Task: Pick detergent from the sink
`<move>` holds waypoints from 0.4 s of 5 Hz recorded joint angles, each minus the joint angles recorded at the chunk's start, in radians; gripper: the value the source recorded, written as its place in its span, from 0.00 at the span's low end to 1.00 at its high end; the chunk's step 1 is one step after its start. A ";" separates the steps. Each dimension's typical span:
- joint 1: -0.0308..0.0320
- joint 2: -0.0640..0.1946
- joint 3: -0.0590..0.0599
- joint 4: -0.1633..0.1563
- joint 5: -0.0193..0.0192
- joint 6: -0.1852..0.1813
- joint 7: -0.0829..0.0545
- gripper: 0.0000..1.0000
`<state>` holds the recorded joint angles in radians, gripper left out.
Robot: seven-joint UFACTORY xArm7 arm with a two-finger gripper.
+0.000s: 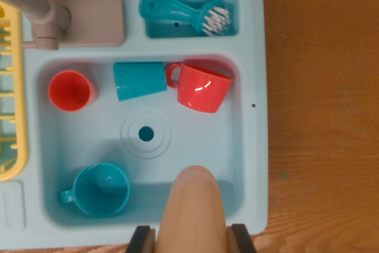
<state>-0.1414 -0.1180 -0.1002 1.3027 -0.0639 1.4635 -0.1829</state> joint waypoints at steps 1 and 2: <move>0.0003 -0.006 0.000 0.016 -0.0001 0.022 -0.001 1.00; 0.0003 -0.006 0.000 0.016 -0.0001 0.022 -0.001 1.00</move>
<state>-0.1411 -0.1244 -0.0999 1.3185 -0.0640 1.4858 -0.1835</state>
